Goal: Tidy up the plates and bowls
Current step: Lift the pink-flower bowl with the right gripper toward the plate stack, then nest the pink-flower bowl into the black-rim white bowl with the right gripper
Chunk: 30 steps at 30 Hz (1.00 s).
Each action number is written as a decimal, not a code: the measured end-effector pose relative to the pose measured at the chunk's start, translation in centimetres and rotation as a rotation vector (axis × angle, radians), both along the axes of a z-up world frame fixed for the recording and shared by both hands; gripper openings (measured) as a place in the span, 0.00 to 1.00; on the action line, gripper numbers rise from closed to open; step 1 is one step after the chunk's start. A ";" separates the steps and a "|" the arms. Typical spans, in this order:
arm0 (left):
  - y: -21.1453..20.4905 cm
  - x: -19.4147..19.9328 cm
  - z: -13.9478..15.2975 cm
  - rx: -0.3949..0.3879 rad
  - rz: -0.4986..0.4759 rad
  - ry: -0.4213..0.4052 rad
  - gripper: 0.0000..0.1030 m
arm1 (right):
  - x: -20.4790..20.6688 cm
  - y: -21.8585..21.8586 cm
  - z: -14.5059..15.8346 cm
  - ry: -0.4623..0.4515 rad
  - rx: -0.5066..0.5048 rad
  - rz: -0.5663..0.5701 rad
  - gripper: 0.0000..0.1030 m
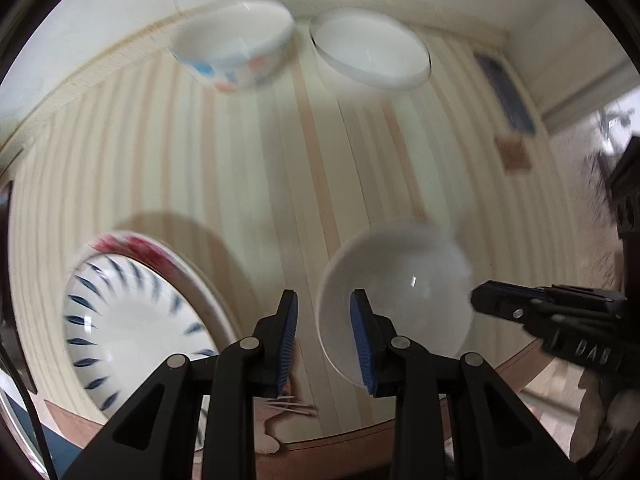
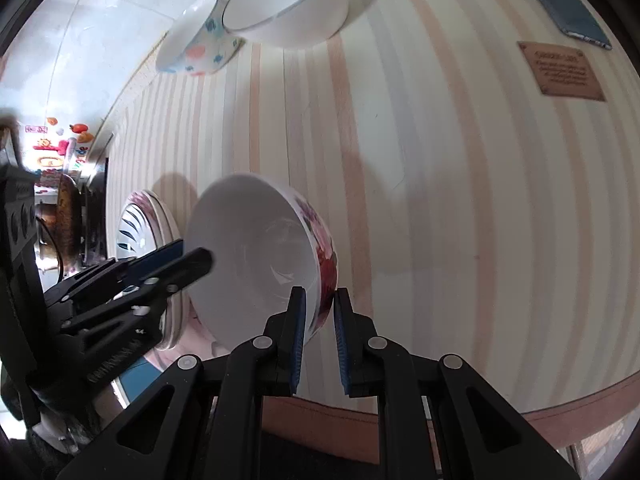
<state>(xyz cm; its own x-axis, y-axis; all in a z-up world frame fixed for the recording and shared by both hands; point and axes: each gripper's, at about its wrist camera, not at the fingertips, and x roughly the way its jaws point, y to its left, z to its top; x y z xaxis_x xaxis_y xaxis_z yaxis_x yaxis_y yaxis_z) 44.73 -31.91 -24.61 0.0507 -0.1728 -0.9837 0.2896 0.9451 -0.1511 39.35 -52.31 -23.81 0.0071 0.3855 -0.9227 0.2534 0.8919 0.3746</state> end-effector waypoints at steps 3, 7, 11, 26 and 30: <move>0.2 3.1 2.3 -0.042 0.047 -0.043 0.29 | 1.1 -2.3 2.7 -0.056 0.027 -0.040 0.16; -1.0 8.5 2.2 -0.048 0.076 -0.076 0.31 | 5.0 -5.0 5.4 -0.142 0.012 -0.084 0.37; -2.3 13.5 -0.2 -0.051 0.085 -0.031 0.31 | 10.2 -7.2 5.5 -0.191 -0.001 -0.137 0.39; -4.8 17.9 -4.9 -0.033 0.039 -0.011 0.24 | 19.0 -6.7 -2.0 -0.119 -0.023 -0.140 0.14; -4.6 17.7 -4.6 -0.038 0.037 -0.011 0.24 | 19.1 -6.2 -1.7 -0.129 -0.069 -0.109 0.13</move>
